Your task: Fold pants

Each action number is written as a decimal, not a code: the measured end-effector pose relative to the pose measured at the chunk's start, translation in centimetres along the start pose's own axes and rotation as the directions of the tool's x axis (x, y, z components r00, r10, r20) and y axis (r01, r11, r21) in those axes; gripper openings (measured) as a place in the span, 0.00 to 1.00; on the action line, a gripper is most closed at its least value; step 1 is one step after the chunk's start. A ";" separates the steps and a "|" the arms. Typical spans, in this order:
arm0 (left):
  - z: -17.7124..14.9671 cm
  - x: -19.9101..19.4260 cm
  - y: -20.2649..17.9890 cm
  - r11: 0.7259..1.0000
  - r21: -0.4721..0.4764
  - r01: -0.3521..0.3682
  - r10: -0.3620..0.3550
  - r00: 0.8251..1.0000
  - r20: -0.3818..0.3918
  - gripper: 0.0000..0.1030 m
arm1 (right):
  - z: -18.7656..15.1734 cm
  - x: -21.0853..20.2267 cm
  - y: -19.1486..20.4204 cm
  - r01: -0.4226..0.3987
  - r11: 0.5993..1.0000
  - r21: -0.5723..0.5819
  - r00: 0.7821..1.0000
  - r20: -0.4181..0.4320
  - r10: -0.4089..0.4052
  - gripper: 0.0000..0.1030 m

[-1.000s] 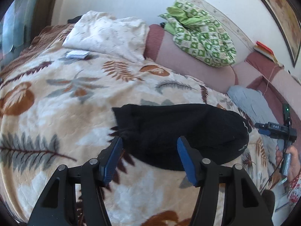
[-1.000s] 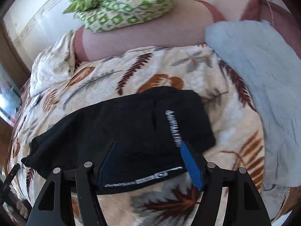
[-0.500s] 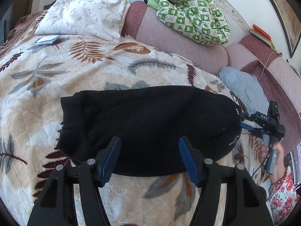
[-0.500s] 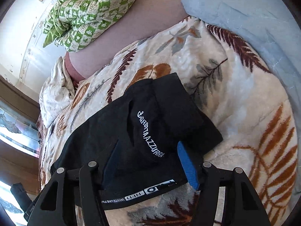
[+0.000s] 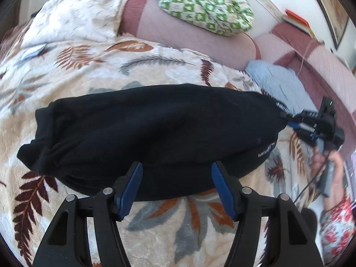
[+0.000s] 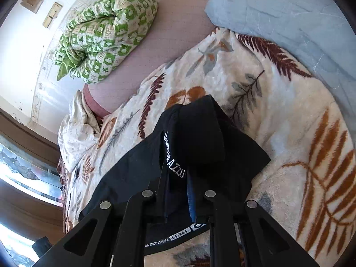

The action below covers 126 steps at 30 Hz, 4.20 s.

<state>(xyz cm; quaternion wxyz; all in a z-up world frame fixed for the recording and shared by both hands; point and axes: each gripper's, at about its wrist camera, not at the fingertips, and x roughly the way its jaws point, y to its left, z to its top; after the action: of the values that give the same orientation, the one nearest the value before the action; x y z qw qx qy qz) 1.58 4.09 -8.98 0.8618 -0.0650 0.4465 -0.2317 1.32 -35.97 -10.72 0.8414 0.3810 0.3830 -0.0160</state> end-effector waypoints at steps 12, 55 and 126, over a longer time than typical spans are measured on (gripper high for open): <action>0.2 -1.9 5.2 0.988 -0.136 -0.073 0.078 0.996 0.033 0.62 | -1.8 -0.4 -4.9 0.119 0.992 0.047 0.988 -0.101 -0.114 0.22; 1.7 -3.9 10.6 0.970 -0.208 -0.126 0.158 0.977 0.145 0.69 | 7.1 2.9 -1.4 0.431 0.896 -0.110 0.902 0.086 -0.423 0.29; 0.8 0.3 11.6 0.978 -0.202 -0.057 0.096 0.977 0.188 0.78 | -5.0 22.7 22.9 0.249 0.547 -0.799 0.766 -0.184 -0.617 0.05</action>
<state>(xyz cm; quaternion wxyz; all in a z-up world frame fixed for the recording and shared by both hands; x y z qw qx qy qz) 6.34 14.10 -12.45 0.8994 -0.1547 0.3820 -0.1456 21.48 -10.46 -13.28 0.7759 -0.1087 0.6212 0.0132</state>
